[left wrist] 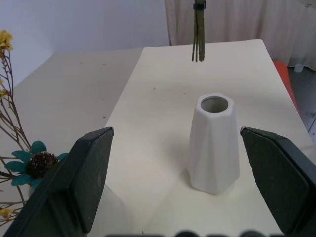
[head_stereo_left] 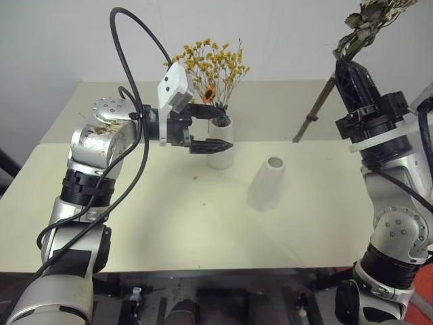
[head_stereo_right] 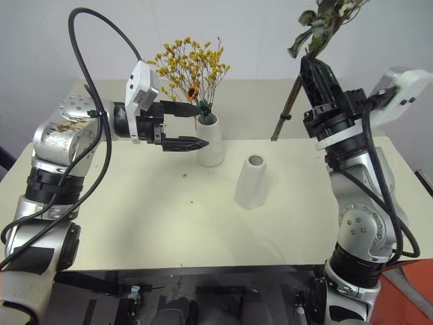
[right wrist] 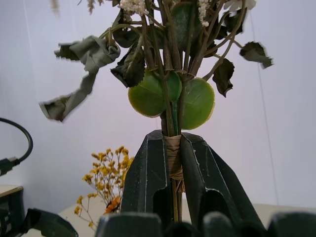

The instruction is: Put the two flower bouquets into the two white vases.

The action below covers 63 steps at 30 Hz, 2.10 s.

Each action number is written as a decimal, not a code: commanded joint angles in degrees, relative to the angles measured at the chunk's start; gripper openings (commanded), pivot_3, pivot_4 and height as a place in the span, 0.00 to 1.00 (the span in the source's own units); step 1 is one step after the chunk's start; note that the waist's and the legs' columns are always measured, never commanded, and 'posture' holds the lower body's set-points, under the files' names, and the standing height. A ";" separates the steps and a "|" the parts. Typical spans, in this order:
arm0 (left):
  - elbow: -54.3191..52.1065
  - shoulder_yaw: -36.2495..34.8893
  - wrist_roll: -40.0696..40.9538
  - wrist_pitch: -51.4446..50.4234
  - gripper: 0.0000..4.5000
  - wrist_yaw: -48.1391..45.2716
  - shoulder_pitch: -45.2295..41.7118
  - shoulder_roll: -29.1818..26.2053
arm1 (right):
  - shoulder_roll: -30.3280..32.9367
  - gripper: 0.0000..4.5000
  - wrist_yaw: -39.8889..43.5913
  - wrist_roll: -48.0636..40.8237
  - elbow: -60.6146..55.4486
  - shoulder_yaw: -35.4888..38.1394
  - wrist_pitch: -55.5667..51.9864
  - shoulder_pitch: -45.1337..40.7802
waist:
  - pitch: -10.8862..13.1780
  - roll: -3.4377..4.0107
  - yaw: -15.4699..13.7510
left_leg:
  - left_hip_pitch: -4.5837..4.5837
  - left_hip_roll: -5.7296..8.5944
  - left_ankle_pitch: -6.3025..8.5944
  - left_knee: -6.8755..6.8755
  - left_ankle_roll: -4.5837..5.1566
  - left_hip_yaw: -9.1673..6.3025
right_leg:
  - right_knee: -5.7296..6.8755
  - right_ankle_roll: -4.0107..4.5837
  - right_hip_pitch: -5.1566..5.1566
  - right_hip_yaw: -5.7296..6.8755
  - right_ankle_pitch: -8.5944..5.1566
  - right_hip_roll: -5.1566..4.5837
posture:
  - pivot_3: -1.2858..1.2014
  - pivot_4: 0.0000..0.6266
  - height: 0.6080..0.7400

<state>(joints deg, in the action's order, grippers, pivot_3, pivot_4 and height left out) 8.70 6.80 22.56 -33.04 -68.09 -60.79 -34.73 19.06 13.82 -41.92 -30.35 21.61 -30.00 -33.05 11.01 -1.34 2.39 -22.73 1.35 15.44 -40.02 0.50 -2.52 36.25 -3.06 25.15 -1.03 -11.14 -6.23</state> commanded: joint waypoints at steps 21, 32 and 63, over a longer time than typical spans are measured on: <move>-1.37 -1.48 -0.23 0.26 1.00 0.31 -1.02 -1.74 | -2.05 0.04 -1.51 -1.30 -4.86 -6.19 4.54 5.51 | 0.00 0.00 0.01 | 0.03 0.00 0.00 0.00 0.00 -0.01 | -0.03 0.00 -0.01 -0.01 0.00 0.02 | 0.52 0.24 1.00; -1.38 -1.78 -0.17 0.88 1.00 0.45 -0.97 -1.67 | -1.80 0.04 0.65 2.11 -2.55 -7.74 7.77 7.50 | 0.00 0.00 0.00 | 0.03 0.00 0.00 0.00 0.00 0.00 | -0.03 0.00 -0.01 -0.01 0.00 0.01 | 0.52 0.24 1.00; -2.77 -2.57 0.11 0.98 1.00 0.98 -0.45 -2.24 | -4.57 0.04 3.19 10.67 1.87 -12.15 13.56 12.01 | 0.00 0.00 0.01 | 0.05 0.00 0.00 0.00 0.00 -0.01 | -0.03 0.00 -0.01 -0.02 0.00 0.02 | 0.52 0.24 1.00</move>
<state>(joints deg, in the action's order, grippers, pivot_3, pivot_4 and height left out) 7.94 6.17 22.26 -32.75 -67.42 -60.77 -36.14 14.73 17.04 -31.67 -27.26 9.48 -18.63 -21.01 11.01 -1.34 2.41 -22.68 1.35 15.43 -40.02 0.50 -2.53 36.22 -3.06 25.14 -1.05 -11.14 -6.21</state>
